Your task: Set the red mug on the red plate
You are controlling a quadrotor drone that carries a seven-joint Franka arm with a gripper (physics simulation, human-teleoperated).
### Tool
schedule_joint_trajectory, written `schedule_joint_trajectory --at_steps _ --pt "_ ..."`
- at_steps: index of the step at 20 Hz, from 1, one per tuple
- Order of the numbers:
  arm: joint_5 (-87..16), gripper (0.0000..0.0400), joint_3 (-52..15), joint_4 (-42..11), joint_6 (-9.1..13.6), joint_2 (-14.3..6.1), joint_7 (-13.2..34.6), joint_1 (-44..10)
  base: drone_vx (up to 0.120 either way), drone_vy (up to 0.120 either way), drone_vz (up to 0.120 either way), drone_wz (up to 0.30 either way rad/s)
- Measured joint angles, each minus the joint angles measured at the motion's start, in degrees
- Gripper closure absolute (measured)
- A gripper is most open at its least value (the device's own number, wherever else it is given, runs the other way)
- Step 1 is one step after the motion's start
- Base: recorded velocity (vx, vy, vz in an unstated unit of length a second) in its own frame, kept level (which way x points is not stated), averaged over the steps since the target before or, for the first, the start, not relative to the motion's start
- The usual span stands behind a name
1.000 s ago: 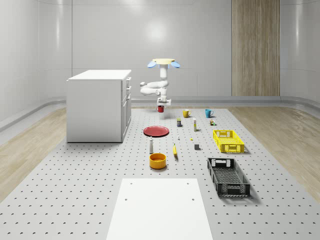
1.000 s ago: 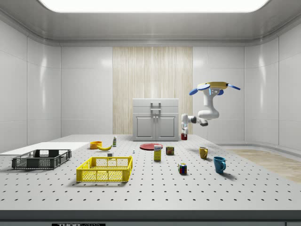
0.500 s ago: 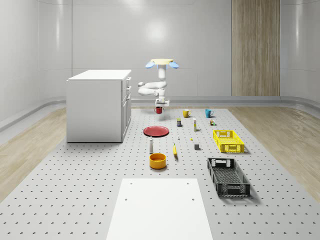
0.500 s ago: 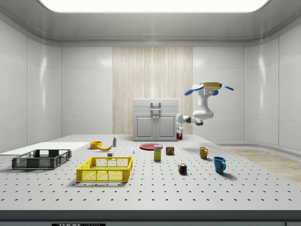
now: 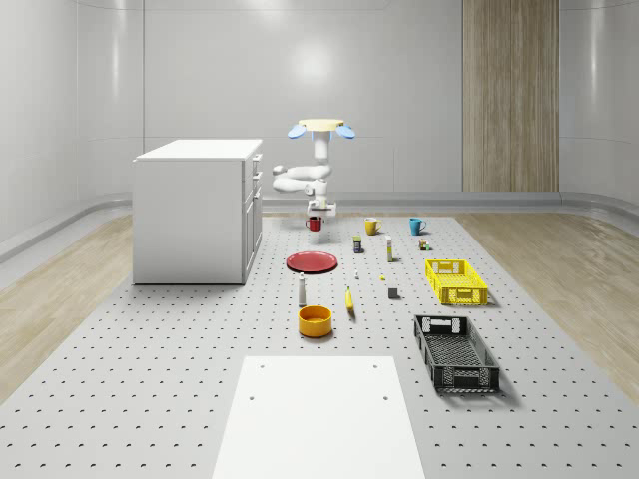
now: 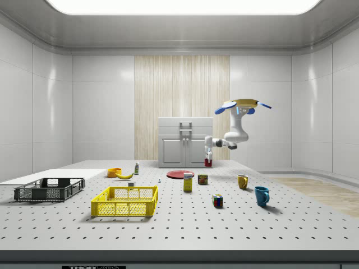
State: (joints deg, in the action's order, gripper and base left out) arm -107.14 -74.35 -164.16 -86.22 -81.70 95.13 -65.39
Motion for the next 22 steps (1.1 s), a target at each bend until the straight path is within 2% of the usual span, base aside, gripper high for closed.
schedule_joint_trajectory --at_steps 4,6,9,14,22 --pt "0.2 0.0300 -0.1 0.0 -0.4 -0.4 0.1 -0.1 0.120 -0.070 -0.110 0.000" --pt "0.3 0.0300 -0.1 0.0 -0.6 -0.6 0.2 -0.2 0.120 -0.080 0.000 0.000" --pt "0.4 0.0300 -0.2 0.1 -0.8 -0.9 0.2 -0.3 0.120 0.000 0.000 0.000" --pt "0.6 0.0300 -0.3 0.1 -1.3 -1.4 0.3 -0.4 0.120 0.000 -0.104 0.000" --pt "0.9 0.0300 -0.4 0.1 -1.9 -2.1 0.5 -0.6 0.120 0.000 0.000 0.000"
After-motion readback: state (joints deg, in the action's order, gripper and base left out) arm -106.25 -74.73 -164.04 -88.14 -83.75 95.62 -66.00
